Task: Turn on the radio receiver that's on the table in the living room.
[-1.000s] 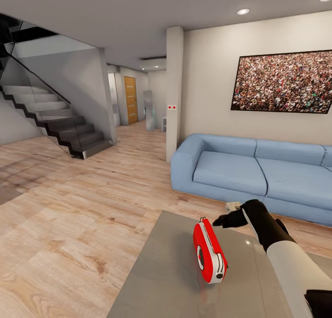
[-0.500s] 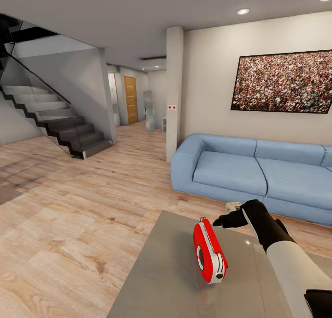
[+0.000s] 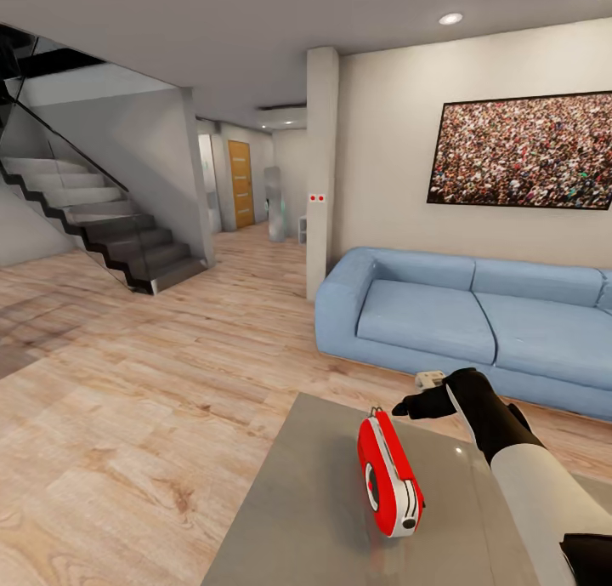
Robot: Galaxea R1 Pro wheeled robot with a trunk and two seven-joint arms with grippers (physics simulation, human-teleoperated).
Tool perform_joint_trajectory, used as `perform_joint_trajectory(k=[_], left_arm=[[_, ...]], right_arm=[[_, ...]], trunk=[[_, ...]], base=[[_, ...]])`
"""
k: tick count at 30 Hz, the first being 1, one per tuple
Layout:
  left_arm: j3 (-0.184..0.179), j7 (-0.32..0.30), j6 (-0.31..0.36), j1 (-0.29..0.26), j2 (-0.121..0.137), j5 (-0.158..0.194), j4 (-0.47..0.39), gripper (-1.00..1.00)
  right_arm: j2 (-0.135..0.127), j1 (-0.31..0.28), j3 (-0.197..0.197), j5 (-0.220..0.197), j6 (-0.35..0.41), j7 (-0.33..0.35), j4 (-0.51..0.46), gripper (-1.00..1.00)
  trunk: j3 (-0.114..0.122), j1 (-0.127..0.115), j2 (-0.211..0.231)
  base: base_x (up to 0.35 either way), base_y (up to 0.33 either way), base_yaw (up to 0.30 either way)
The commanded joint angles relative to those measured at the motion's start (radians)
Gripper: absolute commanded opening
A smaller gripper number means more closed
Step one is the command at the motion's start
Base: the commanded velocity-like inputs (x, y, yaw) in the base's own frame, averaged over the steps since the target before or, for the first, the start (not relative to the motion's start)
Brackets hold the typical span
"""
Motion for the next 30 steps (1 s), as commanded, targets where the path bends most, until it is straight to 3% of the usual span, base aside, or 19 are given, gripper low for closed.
perform_joint_trajectory(k=[1,30], left_arm=[[0.0,0.0,0.0,0.0,0.0,0.0,0.0,1.0],[-0.003,-0.011,0.0,0.0,-0.012,0.003,-0.004,1.0]], right_arm=[[0.0,0.0,0.0,0.0,0.0,0.0,0.0,1.0],[0.0,0.0,0.0,0.001,-0.001,-0.001,0.0,1.0]], trunk=[[0.0,0.0,0.0],[0.0,0.0,0.0]], base=[[0.039,0.0,0.0],[-0.04,0.0,0.0]])
